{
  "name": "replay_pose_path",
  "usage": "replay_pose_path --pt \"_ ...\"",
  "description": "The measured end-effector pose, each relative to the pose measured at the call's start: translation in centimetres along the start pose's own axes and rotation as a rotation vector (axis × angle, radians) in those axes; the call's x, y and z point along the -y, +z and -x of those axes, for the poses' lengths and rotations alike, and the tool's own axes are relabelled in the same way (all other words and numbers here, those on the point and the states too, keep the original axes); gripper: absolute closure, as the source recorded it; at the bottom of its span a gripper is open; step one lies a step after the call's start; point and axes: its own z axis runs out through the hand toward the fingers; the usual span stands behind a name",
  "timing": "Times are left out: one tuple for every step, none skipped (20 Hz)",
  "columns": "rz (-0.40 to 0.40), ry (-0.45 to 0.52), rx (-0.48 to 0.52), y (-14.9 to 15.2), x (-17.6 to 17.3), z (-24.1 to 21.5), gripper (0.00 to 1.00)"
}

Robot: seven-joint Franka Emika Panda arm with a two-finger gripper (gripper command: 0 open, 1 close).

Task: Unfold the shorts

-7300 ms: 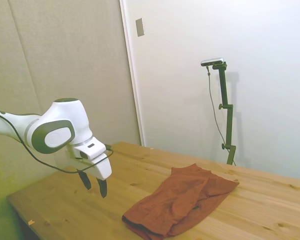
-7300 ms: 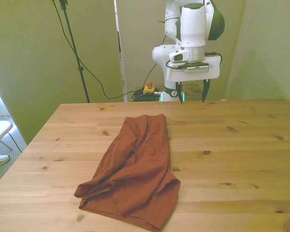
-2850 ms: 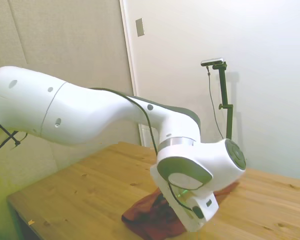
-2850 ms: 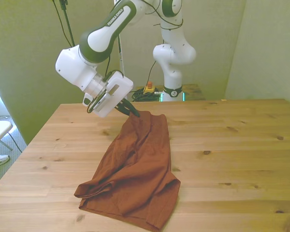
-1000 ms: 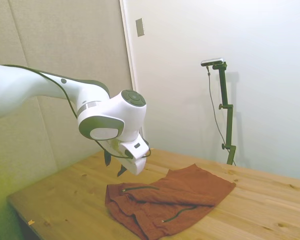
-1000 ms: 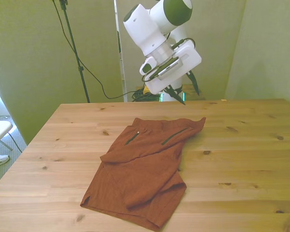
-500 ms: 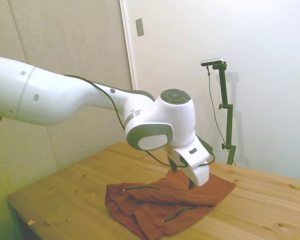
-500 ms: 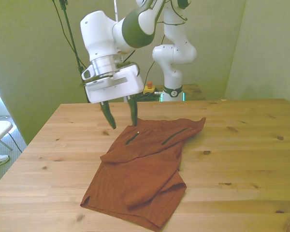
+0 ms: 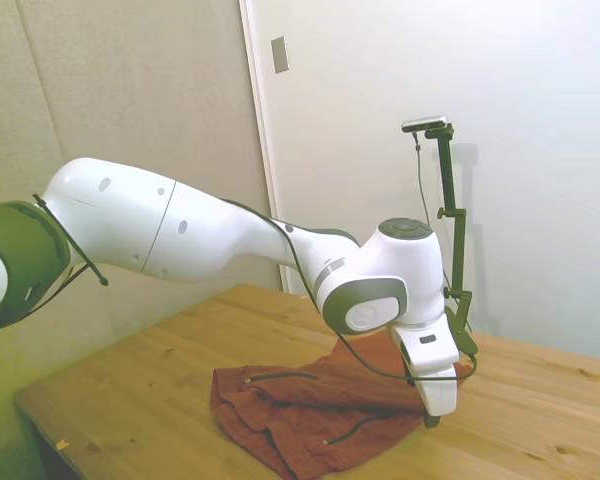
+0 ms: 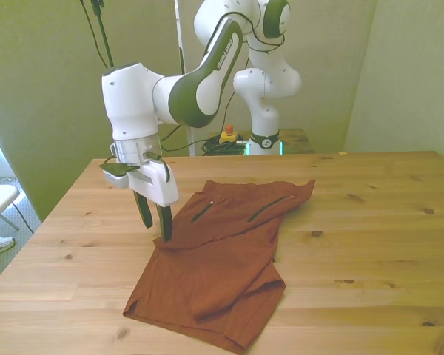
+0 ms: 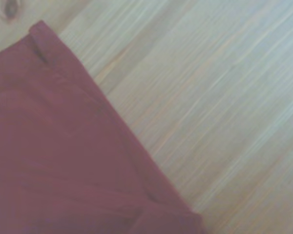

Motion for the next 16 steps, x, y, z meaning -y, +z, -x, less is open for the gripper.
replay_pose_path --pt "-0.001 0.003 0.003 -0.1 0.3 0.1 0.00" --pt "-0.003 0.005 0.005 -0.1 0.5 0.1 0.00" --pt "0.000 0.005 0.010 0.0 0.7 0.0 0.00" --pt "0.003 0.006 0.015 0.3 0.9 -0.1 0.00" --pt "0.006 0.006 0.020 0.7 1.1 -0.2 0.00" --pt "0.011 0.005 0.025 1.2 1.2 -0.2 0.00" --pt "0.014 0.003 0.028 1.7 1.4 -0.1 0.00" --pt "0.018 0.001 0.033 2.1 1.5 0.1 0.00" --pt "0.021 0.000 0.042 2.5 1.7 0.3 1.00" --pt "0.019 0.000 0.051 2.6 1.9 0.5 1.00" --pt "0.017 0.001 0.060 2.7 2.1 0.7 1.00" --pt "0.018 -0.001 0.065 2.7 2.2 0.8 1.00" --pt "0.022 -0.002 0.072 2.7 2.3 0.9 1.00" --pt "0.023 -0.002 0.074 2.7 2.3 1.0 1.00" --pt "0.024 -0.003 0.076 2.8 2.3 1.0 1.00" --pt "0.028 -0.004 0.079 2.8 2.3 1.1 1.00"
